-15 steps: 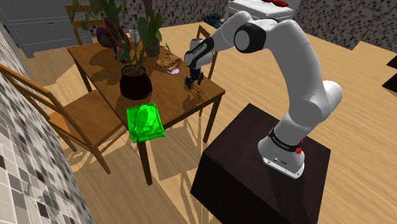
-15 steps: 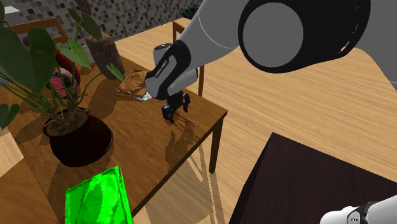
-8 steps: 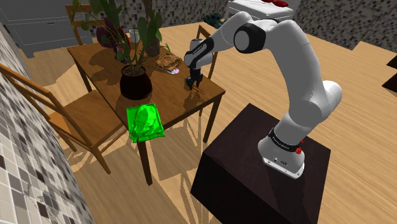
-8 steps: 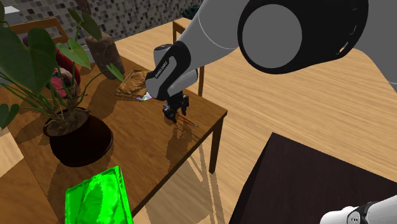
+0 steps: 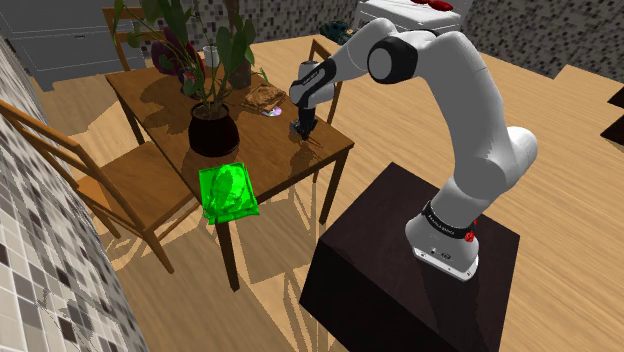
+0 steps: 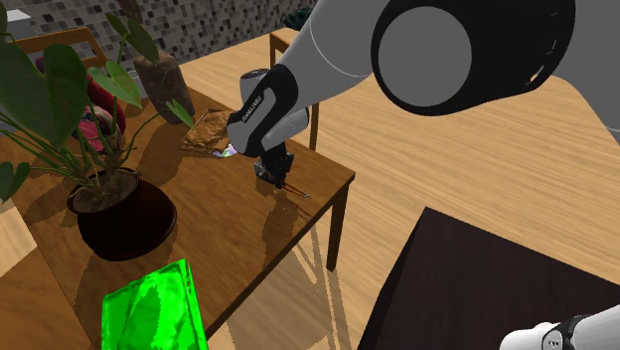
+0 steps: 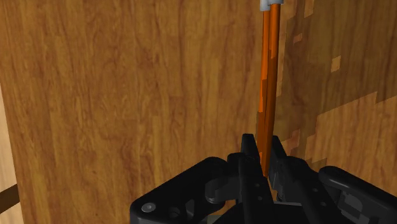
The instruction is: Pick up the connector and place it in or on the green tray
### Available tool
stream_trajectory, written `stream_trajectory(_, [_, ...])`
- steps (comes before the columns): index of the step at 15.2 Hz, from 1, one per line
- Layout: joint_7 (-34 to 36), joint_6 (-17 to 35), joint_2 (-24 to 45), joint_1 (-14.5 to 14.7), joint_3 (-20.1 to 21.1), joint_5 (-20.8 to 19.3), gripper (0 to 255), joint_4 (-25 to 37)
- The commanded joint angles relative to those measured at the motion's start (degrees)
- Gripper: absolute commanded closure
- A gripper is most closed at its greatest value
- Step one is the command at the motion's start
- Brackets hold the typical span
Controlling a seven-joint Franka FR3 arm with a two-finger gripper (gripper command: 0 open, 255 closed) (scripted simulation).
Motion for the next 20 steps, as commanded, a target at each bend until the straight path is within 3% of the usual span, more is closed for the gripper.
stream_trajectory(1, [0.0, 0.01, 0.01, -0.01, -0.01, 0.0, 255, 0.01])
stream_trajectory(20, [0.16, -7.2, -11.56, 0.64, -0.81, -0.72, 255, -4.35])
